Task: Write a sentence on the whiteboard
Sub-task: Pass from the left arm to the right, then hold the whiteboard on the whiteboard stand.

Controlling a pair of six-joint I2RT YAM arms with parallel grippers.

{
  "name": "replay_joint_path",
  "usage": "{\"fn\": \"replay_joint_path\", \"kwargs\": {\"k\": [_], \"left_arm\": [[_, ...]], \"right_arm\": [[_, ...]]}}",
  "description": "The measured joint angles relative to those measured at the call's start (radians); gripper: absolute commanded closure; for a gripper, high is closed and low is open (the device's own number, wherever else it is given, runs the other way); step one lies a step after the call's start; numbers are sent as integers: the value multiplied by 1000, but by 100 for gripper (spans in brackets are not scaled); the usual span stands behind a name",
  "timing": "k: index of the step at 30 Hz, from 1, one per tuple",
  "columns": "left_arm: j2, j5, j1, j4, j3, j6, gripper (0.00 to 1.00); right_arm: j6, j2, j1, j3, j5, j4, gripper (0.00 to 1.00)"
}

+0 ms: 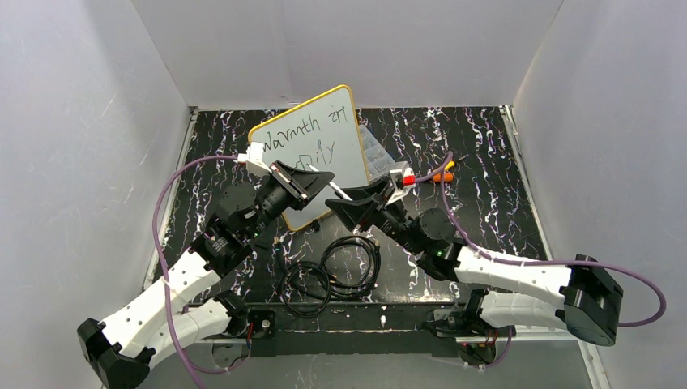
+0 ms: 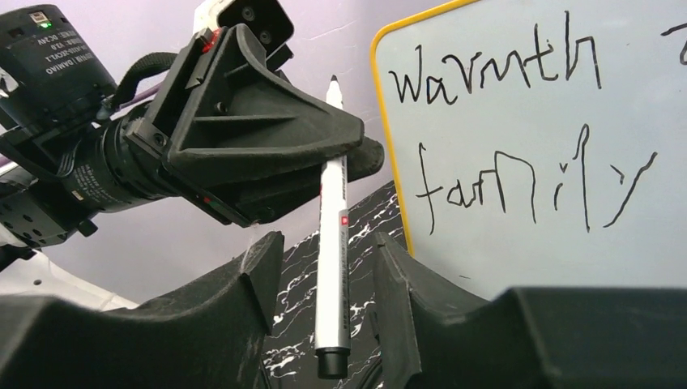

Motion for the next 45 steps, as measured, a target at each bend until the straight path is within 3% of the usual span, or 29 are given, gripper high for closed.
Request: {"fn": "replay_joint_path", "kwargs": {"k": [9, 14, 19, 21, 24, 27, 29, 32, 36, 41, 45], "left_arm": [[-2, 0, 0, 20, -23, -23, 100], [-3, 0, 0, 22, -28, -32, 100], [-13, -2, 0, 26, -28, -37, 99], [-14, -2, 0, 27, -28, -34, 78], [-14, 3, 0, 26, -28, 3, 65], [-14, 17, 0, 10, -27, 63, 36], [-8, 32, 2, -27, -15, 106, 26], [26, 58, 11, -133, 63, 190, 20], [46, 102, 52, -286, 181, 343, 19], [58, 206, 253, -509, 295, 562, 22], [76, 184, 344, -659, 354, 716, 22]], "right_arm": [[1, 20, 0, 0, 13, 69, 52], [-3, 21, 0, 1, 31, 93, 69], [-8, 27, -2, 8, 51, 95, 99], [-14, 27, -2, 10, 56, 93, 99], [-30, 21, 0, 21, 72, 53, 99], [-66, -10, 2, 47, 112, -52, 99], [-91, -40, 2, 59, 145, -119, 99], [-132, -90, 2, 68, 204, -219, 99], [-180, -127, 2, 68, 275, -338, 99], [-212, -124, -5, 63, 291, -423, 99], [-211, -92, -54, 55, 232, -426, 99]]}}
